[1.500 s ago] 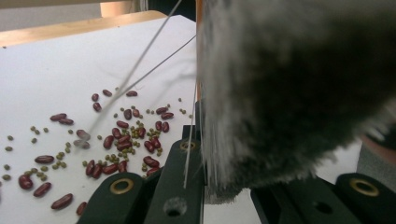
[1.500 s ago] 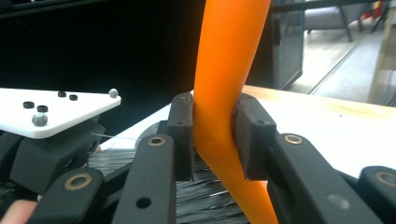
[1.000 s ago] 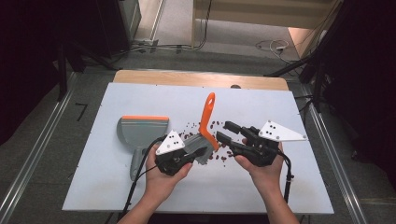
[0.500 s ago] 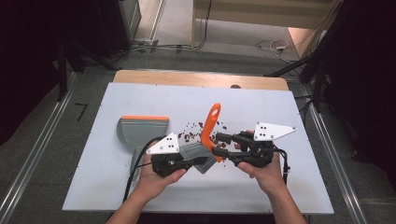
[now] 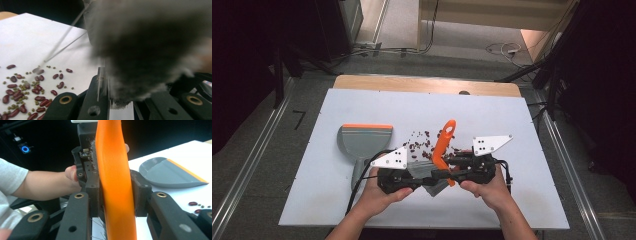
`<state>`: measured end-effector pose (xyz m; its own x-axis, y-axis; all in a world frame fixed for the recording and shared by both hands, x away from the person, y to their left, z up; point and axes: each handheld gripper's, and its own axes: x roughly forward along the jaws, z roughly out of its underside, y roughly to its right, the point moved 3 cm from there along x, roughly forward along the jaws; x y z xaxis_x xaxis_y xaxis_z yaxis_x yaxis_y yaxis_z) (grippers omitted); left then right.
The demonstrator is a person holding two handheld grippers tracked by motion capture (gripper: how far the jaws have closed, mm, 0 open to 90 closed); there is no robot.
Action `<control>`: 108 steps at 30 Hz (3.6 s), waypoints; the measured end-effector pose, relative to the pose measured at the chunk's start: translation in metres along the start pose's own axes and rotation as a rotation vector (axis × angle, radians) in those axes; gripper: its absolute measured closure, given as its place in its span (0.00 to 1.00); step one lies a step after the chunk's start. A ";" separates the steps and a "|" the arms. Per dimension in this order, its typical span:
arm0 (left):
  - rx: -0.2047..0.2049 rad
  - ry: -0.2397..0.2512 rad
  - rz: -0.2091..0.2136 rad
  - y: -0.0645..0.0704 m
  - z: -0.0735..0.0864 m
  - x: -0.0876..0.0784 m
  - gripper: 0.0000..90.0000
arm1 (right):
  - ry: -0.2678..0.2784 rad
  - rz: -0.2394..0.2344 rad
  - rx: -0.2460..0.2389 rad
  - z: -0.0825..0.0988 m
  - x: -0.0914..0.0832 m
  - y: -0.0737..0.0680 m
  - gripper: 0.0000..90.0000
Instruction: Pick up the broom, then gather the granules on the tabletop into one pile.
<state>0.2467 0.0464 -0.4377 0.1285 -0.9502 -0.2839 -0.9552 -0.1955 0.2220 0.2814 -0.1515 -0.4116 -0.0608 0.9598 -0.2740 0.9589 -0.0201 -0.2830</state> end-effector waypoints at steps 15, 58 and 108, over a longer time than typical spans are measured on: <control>-0.019 0.002 -0.061 -0.004 0.007 -0.004 0.60 | -0.023 0.079 -0.011 -0.003 -0.006 -0.001 0.76; -0.137 0.077 -0.511 -0.020 0.054 -0.113 0.00 | -0.159 0.773 0.162 0.006 -0.078 0.056 0.76; -0.129 0.062 -0.602 -0.028 0.071 -0.124 0.00 | -0.921 0.831 -0.105 0.016 0.044 0.139 0.75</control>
<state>0.2388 0.1869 -0.4746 0.6541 -0.6756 -0.3402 -0.6708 -0.7259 0.1520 0.4072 -0.1166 -0.4779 0.4435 0.1127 -0.8891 0.8150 -0.4636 0.3477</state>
